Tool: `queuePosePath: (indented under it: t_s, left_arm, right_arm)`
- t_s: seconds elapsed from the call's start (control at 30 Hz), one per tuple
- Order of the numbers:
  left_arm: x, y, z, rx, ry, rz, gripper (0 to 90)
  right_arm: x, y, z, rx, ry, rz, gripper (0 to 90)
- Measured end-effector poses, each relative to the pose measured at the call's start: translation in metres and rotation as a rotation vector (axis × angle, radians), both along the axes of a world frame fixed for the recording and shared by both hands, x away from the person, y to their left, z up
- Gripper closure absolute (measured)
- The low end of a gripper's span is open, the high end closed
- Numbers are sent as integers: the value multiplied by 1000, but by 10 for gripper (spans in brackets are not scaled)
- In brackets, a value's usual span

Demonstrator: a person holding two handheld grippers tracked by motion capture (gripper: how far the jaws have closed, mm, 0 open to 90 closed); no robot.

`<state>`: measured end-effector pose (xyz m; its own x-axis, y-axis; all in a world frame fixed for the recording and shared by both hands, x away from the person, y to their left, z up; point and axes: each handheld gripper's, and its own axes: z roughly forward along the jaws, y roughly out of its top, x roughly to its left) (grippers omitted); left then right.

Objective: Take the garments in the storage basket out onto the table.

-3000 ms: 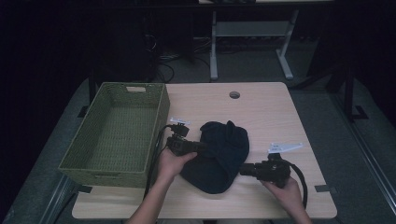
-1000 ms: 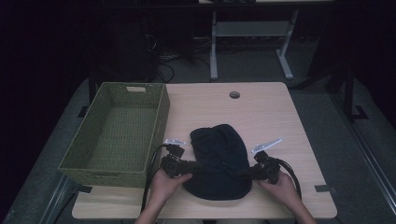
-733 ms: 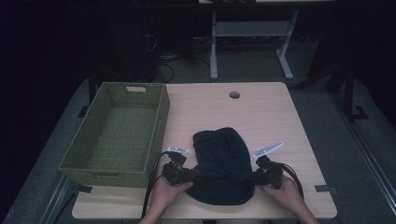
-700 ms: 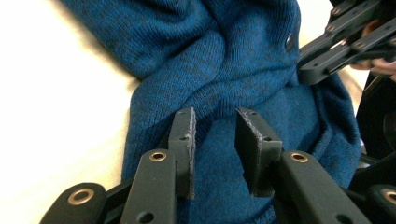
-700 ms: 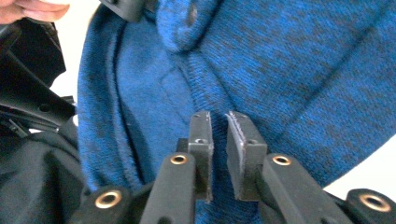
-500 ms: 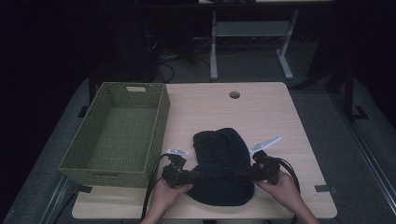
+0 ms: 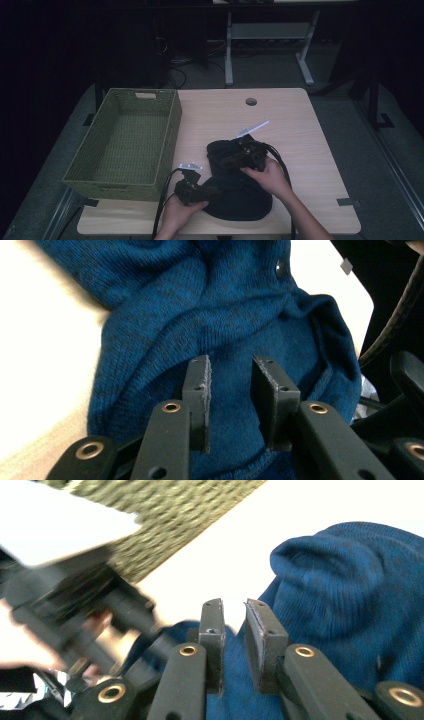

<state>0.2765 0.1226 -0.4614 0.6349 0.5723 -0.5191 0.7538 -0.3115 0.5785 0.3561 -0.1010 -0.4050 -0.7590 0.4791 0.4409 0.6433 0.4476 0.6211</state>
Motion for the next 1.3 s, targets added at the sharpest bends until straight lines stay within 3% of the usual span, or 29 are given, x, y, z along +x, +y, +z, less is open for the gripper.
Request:
queuePosePath:
  t_s: [0.17,0.33,0.57,0.73,0.97,1.1,1.17,1.3]
  left_arm:
    - [-3,-2,-8,37,8,-19,716]
    - [-7,-3,-9,37,0,-12,738]
    - [-15,-5,-9,37,-7,-24,741]
    - [-19,-4,-10,27,-10,-30,743]
    - [-26,-5,-11,19,-6,-43,750]
    - [-27,-5,-8,-6,4,-52,731]
    - [-25,-4,-2,-37,-7,-43,733]
    - [-22,-1,10,-58,-48,-11,734]
  right_arm:
    - [20,26,-18,-109,16,-17,816]
    - [34,41,-40,-241,22,-54,866]
    - [49,51,-43,-307,-2,-103,880]
    - [64,55,-44,-296,-1,-153,879]
    - [75,54,-48,-239,21,-221,867]
    - [76,52,-48,-193,49,-221,795]
    - [73,50,-45,-171,46,-202,784]
    - [62,47,-35,-139,26,-163,785]
